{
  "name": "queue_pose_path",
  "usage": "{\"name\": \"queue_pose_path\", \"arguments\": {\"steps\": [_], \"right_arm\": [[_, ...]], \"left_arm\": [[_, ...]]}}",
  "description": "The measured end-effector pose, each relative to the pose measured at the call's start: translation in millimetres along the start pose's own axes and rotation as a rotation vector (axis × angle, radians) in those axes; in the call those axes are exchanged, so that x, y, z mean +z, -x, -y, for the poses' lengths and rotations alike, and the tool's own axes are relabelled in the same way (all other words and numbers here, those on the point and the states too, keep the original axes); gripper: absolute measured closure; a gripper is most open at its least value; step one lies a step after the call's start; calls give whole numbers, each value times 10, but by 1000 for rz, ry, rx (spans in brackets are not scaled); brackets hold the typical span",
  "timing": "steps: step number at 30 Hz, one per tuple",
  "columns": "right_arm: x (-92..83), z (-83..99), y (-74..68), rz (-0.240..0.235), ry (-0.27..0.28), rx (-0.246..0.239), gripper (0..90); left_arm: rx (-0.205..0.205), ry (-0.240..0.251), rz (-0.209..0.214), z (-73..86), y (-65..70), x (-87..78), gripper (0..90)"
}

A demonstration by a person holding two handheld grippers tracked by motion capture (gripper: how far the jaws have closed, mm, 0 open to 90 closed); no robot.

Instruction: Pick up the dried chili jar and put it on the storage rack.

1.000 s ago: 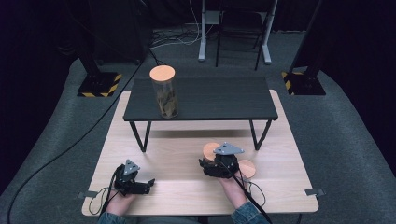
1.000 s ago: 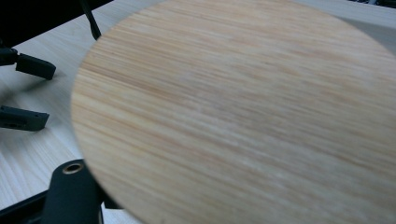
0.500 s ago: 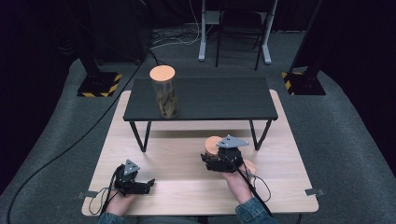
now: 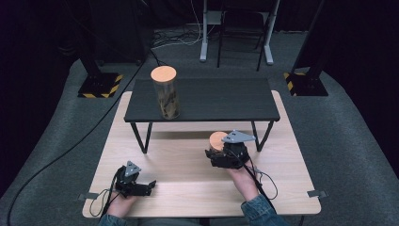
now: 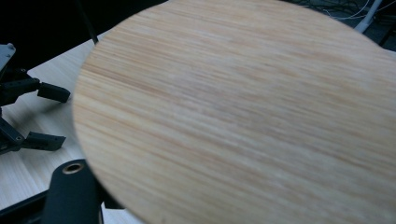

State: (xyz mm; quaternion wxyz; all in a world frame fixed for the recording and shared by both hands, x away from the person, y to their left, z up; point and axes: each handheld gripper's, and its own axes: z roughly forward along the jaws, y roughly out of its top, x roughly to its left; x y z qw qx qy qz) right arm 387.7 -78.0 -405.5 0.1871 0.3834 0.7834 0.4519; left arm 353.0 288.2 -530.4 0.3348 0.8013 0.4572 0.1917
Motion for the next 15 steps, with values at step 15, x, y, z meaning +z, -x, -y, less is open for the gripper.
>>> {"name": "queue_pose_path", "arguments": {"steps": [15], "right_arm": [[-70, -188, -23, -6, -1, -31, 245]], "left_arm": [[0, 0, 0, 0, 0, 0, 11]]}}
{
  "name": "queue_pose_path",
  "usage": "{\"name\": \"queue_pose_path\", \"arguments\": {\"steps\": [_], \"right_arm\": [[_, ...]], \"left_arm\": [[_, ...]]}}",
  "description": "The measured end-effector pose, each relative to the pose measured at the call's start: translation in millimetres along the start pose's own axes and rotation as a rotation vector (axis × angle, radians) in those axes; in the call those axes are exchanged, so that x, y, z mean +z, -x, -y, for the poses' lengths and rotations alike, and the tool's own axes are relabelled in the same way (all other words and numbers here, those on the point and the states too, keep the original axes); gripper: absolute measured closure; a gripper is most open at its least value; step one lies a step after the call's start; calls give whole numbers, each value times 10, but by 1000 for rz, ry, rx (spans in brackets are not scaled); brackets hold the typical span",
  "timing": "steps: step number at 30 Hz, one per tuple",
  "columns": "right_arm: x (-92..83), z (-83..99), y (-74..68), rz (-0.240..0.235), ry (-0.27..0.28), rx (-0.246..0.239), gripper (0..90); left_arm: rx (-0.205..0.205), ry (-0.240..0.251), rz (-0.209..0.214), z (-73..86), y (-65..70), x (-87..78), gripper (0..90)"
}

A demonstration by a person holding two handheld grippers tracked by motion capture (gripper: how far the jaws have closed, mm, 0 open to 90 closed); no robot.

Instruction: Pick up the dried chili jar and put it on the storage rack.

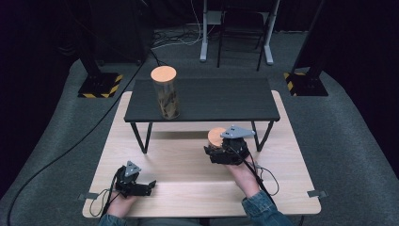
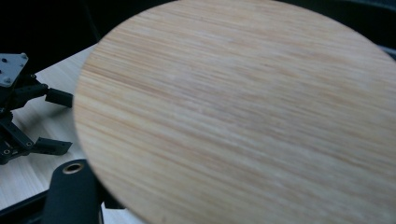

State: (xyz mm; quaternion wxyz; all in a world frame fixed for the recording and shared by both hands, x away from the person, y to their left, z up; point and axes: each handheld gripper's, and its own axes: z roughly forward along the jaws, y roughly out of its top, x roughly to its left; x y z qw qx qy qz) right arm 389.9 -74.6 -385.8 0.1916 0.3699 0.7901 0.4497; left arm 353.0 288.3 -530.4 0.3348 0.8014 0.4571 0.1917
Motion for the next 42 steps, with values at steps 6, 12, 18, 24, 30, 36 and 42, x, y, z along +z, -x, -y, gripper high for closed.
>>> {"name": "queue_pose_path", "arguments": {"steps": [6, 12, 18, 24, 30, 36, 42], "right_arm": [[-17, -59, 15, -1, -1, 1, 245], [-39, -121, 7, -2, 2, -5, 245], [-69, -200, 8, 1, 0, -15, 245], [-90, -264, 10, 3, 4, -21, 245], [-97, -309, 17, 3, 5, -23, 245], [-113, -355, 22, 4, 10, -21, 245], [-134, -416, 22, 8, 17, -26, 245]], "left_arm": [[1, 0, 1, -1, -1, 0, 11], [1, 0, 1, -1, -1, 1, 11], [1, 0, 1, -1, -1, 1, 11], [1, 0, 1, -1, -1, 1, 11], [1, 0, 1, -1, -1, 0, 11], [1, 0, 1, -1, -1, 1, 11], [1, 0, 1, -1, -1, 1, 11]]}}
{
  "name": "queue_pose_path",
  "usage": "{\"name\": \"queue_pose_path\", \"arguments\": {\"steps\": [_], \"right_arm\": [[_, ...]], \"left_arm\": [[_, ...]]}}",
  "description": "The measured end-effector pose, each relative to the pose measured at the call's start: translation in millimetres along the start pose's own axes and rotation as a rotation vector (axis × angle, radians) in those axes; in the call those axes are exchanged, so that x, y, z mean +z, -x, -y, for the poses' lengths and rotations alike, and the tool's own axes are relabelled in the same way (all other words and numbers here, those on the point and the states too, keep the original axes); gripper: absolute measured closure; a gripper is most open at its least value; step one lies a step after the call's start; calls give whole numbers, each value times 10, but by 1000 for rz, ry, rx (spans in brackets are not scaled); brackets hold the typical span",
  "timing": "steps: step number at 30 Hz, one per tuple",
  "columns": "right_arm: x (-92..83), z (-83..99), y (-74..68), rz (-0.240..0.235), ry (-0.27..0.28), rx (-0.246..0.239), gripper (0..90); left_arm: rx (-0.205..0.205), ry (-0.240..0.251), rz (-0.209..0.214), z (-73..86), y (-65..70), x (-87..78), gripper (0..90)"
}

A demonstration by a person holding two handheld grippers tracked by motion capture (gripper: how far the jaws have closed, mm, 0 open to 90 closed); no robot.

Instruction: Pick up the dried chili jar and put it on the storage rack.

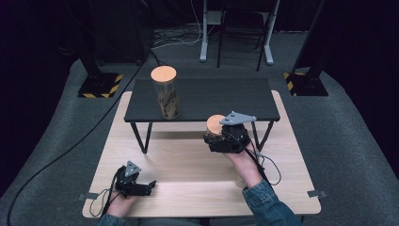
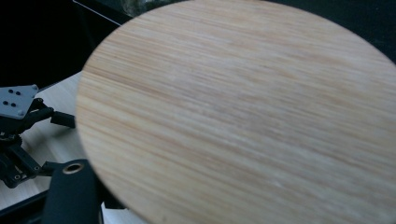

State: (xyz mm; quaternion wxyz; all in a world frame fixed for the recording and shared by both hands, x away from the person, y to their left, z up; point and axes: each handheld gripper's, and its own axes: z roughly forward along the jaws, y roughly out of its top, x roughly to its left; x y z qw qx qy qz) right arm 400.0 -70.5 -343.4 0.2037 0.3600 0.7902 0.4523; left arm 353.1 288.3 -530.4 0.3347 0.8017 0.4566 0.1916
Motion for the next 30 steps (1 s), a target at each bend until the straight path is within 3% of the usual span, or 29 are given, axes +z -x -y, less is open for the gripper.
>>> {"name": "queue_pose_path", "arguments": {"steps": [30], "right_arm": [[-53, -329, 51, 13, 21, -8, 245]], "left_arm": [[0, 0, 0, 0, 0, 0, 11]]}}
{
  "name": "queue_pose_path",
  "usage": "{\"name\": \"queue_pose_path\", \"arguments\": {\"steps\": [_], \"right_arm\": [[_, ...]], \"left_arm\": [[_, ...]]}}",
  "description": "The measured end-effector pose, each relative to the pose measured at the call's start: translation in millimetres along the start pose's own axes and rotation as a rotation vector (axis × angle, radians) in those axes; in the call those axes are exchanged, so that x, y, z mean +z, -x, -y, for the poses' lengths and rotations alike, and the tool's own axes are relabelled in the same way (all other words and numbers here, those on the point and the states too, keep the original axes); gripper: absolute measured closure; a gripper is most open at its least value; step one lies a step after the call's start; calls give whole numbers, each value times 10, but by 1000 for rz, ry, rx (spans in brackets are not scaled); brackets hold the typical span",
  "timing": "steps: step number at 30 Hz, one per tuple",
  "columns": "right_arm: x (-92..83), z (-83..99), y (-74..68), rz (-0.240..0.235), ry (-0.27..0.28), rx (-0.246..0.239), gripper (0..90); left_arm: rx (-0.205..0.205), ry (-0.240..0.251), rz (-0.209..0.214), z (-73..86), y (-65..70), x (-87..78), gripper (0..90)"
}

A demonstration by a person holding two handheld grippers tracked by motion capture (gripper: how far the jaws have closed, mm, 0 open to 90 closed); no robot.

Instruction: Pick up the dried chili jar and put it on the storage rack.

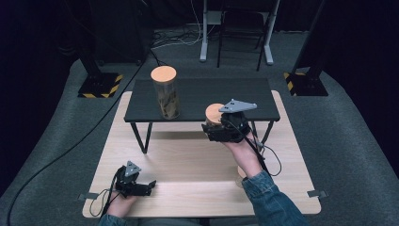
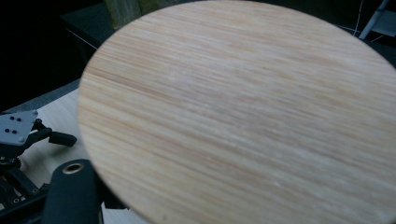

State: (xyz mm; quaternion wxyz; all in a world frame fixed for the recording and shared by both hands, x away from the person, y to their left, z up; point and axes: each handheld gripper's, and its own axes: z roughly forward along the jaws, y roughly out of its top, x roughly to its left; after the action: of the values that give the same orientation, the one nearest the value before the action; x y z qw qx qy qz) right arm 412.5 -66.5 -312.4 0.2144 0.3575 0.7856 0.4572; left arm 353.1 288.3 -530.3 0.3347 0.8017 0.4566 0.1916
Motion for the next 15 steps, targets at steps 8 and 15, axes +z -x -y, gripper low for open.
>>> {"name": "queue_pose_path", "arguments": {"steps": [8, 15], "right_arm": [[16, -85, 3, 5, 5, -4, 245], [62, -175, 16, 16, 5, -9, 245]], "left_arm": [[0, 0, 0, 0, 0, 0, 11], [0, 0, 0, 0, 0, 0, 11]]}}
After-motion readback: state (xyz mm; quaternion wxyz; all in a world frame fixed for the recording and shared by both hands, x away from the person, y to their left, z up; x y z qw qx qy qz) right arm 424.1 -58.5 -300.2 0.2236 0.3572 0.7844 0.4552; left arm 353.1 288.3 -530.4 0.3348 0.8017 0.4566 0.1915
